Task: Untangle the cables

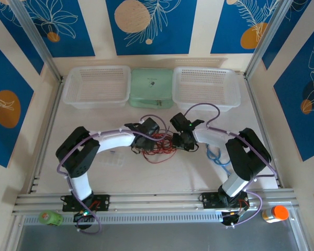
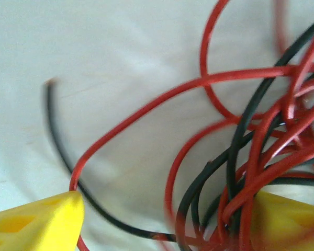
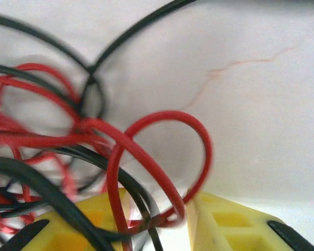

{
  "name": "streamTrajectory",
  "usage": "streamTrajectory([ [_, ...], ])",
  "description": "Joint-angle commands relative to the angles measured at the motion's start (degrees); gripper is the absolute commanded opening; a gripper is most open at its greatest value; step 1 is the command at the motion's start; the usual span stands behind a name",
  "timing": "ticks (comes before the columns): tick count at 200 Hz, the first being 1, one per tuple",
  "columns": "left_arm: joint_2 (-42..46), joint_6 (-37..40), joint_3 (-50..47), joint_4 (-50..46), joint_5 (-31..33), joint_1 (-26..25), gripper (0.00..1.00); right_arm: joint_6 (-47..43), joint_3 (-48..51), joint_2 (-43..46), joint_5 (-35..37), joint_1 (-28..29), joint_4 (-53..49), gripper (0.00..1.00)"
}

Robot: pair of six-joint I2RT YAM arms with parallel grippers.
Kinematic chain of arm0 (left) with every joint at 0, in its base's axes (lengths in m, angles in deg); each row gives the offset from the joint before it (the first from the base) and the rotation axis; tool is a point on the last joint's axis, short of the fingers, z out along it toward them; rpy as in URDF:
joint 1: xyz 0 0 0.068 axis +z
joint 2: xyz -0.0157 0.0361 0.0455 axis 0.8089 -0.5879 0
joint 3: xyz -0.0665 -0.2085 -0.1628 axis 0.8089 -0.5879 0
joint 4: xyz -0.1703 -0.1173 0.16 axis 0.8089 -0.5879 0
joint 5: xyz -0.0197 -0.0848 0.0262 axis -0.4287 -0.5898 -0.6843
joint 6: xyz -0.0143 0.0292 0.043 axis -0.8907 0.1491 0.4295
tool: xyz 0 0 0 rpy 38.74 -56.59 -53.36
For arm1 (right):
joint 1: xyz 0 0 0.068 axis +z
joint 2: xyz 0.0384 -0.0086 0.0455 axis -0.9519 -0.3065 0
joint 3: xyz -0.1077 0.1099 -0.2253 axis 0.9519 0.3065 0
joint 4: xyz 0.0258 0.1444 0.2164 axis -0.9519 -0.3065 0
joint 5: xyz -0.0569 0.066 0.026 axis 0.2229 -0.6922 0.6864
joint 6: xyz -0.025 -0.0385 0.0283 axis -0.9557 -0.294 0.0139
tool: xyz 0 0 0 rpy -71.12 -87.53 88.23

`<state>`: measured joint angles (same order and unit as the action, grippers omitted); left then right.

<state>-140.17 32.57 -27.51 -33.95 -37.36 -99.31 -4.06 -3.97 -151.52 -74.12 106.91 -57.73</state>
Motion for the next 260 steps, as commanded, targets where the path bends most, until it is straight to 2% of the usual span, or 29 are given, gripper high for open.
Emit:
streamTrajectory([
  [1, 1.57, 3.61, -2.0, -8.67, 8.11, 3.48, 0.78, -0.34, 2.17, 0.94, 5.3, -1.67, -6.88, 0.34],
  [50, 3.15, 7.96, -0.5, -7.09, 8.66, 6.39, 0.79, -0.37, 2.27, 0.77, 5.31, -1.91, -7.17, 0.35],
  [82, 5.48, 10.83, 1.2, -4.09, 1.81, 6.06, 0.8, -1.28, 1.03, 2.15, 2.19, -1.38, -6.74, 0.36],
  [121, 10.98, 12.75, 3.98, -3.97, -3.31, 4.37, 0.83, -3.51, -3.75, 9.55, 0.43, -0.23, -10.79, 0.53],
  [140, 14.02, 12.44, 5.39, -5.75, -2.95, 4.36, 0.83, -4.87, -6.46, 12.71, 0.24, -0.13, -13.32, 0.6],
  [162, 16.43, 11.66, 7.27, -8.91, -1.5, 4.53, 0.85, -6.02, -8.86, 14.0, -0.76, 0.28, -14.76, 0.63],
  [182, 16.11, 10.54, 8.8, -12.23, -1.87, 4.63, 0.84, -6.77, -10.31, 12.77, -2.51, 1.13, -13.4, 0.62],
  [206, 13.92, 7.75, 8.14, -13.65, -5.74, 4.63, 0.73, -7.39, -13.23, 7.68, -5.25, 2.51, -11.0, 0.56],
  [225, 13.05, 3.71, 4.42, -9.98, -9.99, 4.64, 0.65, -6.92, -16.12, 2.25, -6.43, 3.83, -9.32, 0.5],
  [260, 11.16, -3.47, -2.84, -0.12, -15.37, 4.15, 0.62, -5.8, -20.42, -7.03, -8.02, 6.13, -6.99, 0.41],
])
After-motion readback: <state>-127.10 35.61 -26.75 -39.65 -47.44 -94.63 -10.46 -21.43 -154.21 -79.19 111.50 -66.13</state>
